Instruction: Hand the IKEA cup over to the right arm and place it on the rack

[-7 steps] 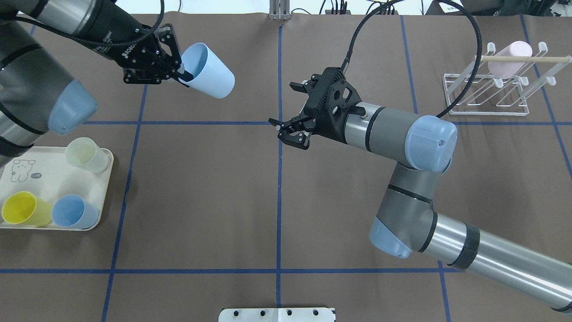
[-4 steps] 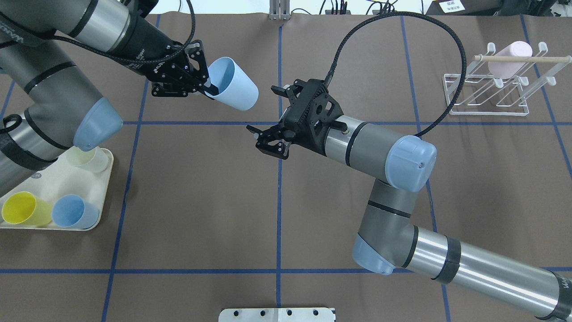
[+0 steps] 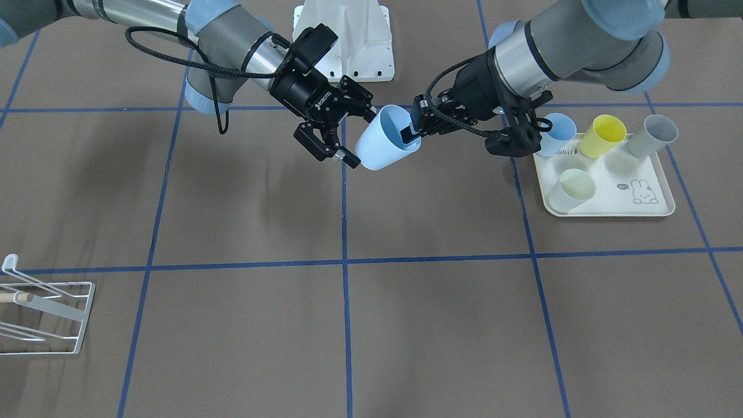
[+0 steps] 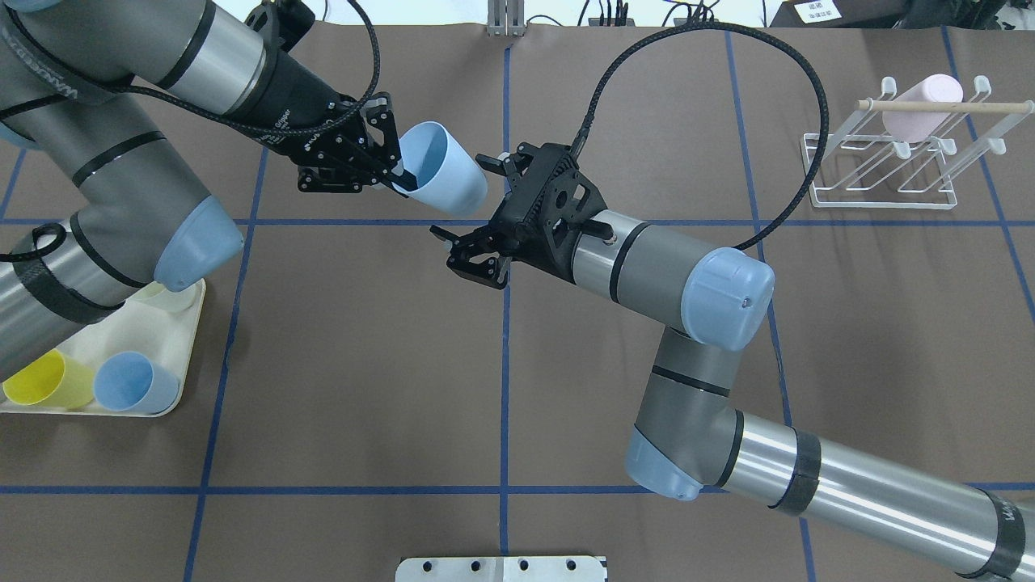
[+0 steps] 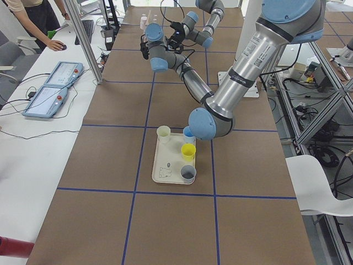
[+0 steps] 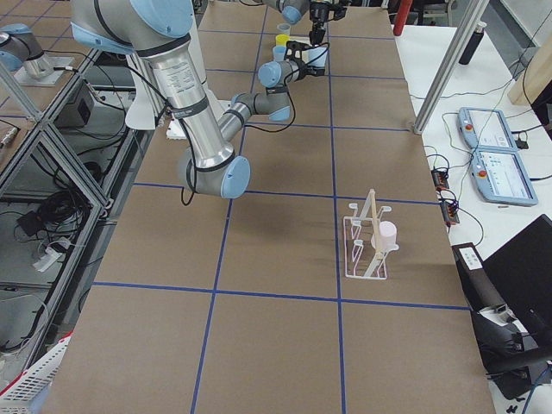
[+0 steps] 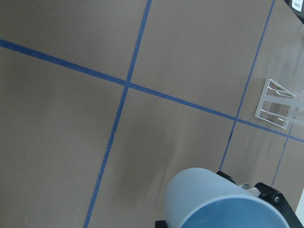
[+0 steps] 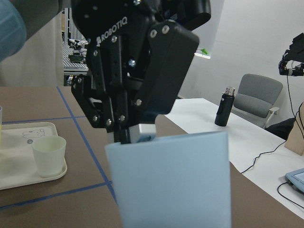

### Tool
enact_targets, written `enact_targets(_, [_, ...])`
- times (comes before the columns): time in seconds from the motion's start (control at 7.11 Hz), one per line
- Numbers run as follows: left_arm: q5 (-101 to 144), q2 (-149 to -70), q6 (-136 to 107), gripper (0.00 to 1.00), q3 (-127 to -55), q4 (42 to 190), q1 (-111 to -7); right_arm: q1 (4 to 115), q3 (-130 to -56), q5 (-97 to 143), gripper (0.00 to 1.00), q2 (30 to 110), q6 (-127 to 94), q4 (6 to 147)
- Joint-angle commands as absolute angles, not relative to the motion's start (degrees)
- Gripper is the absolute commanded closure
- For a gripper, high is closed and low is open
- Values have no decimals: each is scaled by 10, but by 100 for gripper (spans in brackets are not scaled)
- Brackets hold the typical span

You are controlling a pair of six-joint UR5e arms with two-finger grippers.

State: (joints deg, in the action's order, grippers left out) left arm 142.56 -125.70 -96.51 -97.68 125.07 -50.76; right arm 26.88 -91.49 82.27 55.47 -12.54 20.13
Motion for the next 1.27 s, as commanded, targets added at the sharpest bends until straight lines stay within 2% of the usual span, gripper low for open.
enact_targets(0.0, [1426,-1257,-965,100,-978,1251,-505,269,-915,811,6,555,-123,203])
enact_targets(0.14, [1426,-1258,-965,100,-978,1251,-504,269,-915,809,15,555,-112,204])
enact_targets(0.28, [1426,-1258,-965,100,-979,1252,-504,269,-914,796,19,555,-100,205])
enact_targets(0.56, [1426,-1262,-966,100,-978,1251,-504,268,-914,790,22,556,-97,205])
enact_targets(1.13, [1426,-1267,-967,100,-977,1251,-504,267,-914,791,22,556,-97,205])
